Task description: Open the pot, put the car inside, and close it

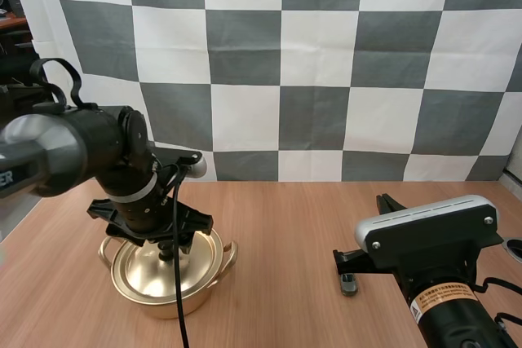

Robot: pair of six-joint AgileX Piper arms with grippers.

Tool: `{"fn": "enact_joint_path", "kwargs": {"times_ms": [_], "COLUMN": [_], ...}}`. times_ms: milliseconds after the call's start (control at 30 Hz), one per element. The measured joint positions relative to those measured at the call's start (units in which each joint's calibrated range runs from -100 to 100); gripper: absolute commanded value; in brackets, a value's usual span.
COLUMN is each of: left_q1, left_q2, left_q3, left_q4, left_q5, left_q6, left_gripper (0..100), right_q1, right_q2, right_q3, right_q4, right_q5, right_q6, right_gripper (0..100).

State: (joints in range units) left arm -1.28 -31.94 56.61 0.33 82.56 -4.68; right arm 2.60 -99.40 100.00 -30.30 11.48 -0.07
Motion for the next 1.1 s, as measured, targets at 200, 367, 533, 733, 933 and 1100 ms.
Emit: {"fn": "enact_joint_path", "kwargs": {"times_ms": [200, 367, 533, 733, 933, 1100], "left_q1": [0.00, 0.00, 0.00, 0.00, 0.00, 0.00], "left_q2": [2.9, 3.4, 3.4, 3.4, 3.4, 3.4], "left_q3": [0.0, 0.0, 0.0, 0.0, 0.0, 0.0], "left_q4": [-0.3, -0.3, -0.3, 0.1, 0.1, 0.1], "left_q5": [-1.4, -1.4, -1.4, -1.5, -1.5, -2.5], "left_q6": [0.0, 0.0, 1.1, -1.5, -1.5, -1.5], "left_gripper": [100, 100, 32, 1, 1, 0], "right_q1": [0.0, 0.0, 0.0, 0.0, 0.0, 0.0], "right_q2": [0.0, 0.0, 0.0, 0.0, 0.0, 0.0], "right_q3": [0.0, 0.0, 0.0, 0.0, 0.0, 0.0], "right_q4": [0.0, 0.0, 0.0, 0.0, 0.0, 0.0], "right_q5": [0.0, 0.0, -0.2, -0.2, -0.2, -0.2], "right_q6": [0.0, 0.0, 0.0, 0.0, 0.0, 0.0], "right_gripper": [0, 0, 0, 0, 0, 0]}}
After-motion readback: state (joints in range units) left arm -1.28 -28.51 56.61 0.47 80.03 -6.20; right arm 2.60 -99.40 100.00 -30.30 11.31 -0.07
